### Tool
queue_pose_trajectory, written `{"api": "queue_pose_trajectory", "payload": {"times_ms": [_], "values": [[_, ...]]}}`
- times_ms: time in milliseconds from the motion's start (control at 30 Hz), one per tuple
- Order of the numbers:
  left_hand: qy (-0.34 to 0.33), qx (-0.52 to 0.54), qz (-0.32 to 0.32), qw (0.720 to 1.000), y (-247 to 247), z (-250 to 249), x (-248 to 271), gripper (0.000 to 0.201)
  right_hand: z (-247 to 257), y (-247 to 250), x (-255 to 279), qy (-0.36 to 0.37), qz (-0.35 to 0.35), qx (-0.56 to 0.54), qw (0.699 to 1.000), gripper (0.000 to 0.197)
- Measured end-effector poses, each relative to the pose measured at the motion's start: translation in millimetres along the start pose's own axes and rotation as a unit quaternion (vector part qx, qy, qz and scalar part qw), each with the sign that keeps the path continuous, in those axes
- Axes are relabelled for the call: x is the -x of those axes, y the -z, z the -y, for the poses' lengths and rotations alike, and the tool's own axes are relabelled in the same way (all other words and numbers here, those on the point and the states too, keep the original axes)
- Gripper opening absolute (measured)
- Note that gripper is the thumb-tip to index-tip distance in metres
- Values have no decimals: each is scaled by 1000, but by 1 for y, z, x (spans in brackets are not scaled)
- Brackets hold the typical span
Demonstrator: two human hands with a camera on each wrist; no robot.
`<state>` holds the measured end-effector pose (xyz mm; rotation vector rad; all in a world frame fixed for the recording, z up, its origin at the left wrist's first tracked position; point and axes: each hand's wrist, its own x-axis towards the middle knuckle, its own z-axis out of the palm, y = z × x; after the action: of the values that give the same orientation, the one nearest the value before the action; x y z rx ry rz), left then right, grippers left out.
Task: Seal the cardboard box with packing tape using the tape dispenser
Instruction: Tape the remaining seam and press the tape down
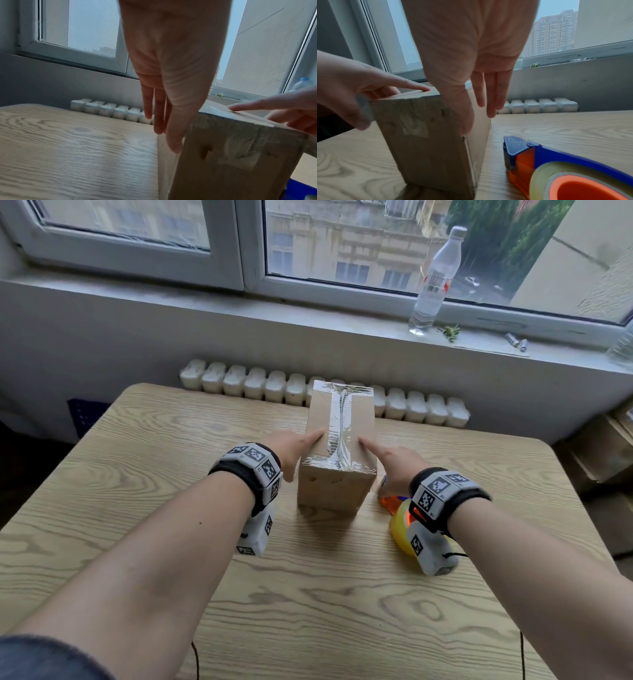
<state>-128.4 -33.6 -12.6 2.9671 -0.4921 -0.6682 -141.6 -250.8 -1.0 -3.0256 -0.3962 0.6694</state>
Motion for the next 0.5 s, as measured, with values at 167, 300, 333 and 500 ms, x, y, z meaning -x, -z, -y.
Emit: {"api": "queue_pose_trajectory", "payload": {"times_ms": [167, 300, 333, 500], "values": [[-2, 0, -13, 1000, -3, 0, -7, 117, 7, -9, -7, 7, -55, -5, 998, 100], [13, -10, -25, 1000, -8, -3, -11, 116, 6, -15, -13, 3, -76, -11, 997, 98], [18, -13, -33, 999, -10, -4, -12, 114, 6, -15, -15, 1, -77, -9, 997, 99], [17, -21, -64, 998, -13, -5, -15, 108, 6, -18, -20, 6, -71, -24, 997, 101]]}}
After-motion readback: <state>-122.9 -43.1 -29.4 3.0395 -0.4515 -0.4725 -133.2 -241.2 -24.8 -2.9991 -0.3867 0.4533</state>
